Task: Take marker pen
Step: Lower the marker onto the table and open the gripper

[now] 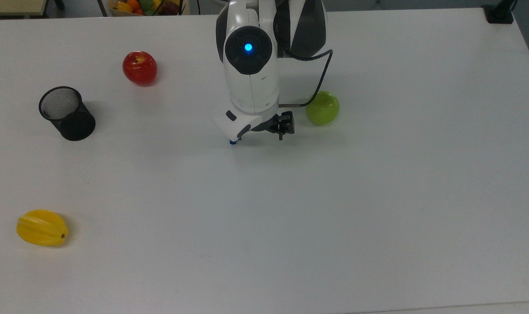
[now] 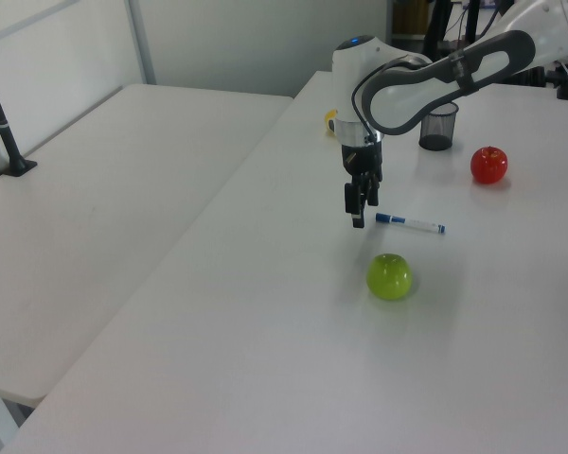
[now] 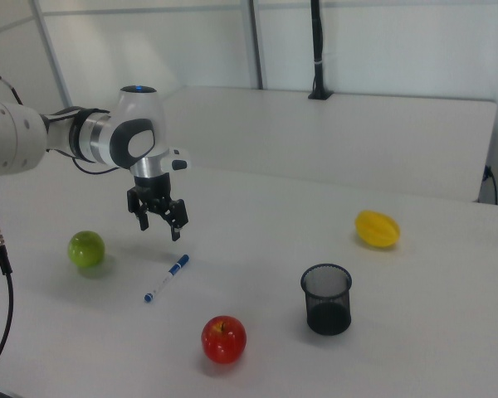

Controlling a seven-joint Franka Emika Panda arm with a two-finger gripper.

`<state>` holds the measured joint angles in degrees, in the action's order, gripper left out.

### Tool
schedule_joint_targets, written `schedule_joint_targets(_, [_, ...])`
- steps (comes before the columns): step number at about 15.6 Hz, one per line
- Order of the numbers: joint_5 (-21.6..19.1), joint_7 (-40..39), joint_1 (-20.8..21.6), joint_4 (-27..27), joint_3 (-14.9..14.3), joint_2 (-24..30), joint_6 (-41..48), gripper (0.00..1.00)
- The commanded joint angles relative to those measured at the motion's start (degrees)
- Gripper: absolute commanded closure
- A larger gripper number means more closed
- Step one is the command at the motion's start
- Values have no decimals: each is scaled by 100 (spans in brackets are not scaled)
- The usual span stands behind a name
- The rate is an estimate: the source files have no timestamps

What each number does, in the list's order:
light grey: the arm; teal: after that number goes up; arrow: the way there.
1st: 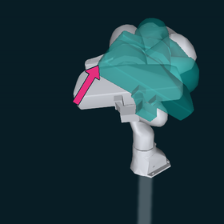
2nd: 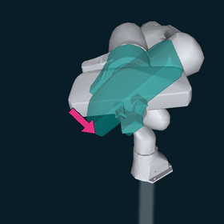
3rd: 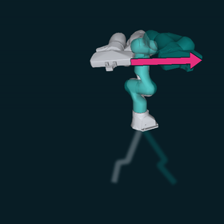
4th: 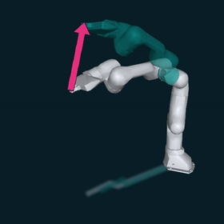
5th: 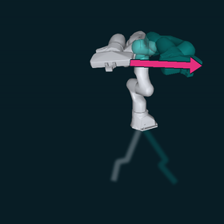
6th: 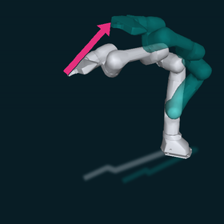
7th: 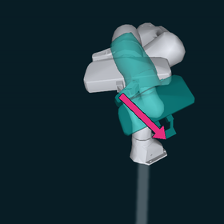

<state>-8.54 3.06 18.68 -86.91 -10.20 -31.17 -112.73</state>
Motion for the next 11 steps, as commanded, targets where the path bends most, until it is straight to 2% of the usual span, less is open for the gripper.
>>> schedule_joint_targets(1, [615, 729, 57, -63, -105, 435, 23, 0])
schedule_joint_targets(5, [731, 819, -153, -45, -113, 1024, 602, 0])
schedule_joint_targets(11, [731, 714, -751, -36, -113, 1912, 1489, 0])
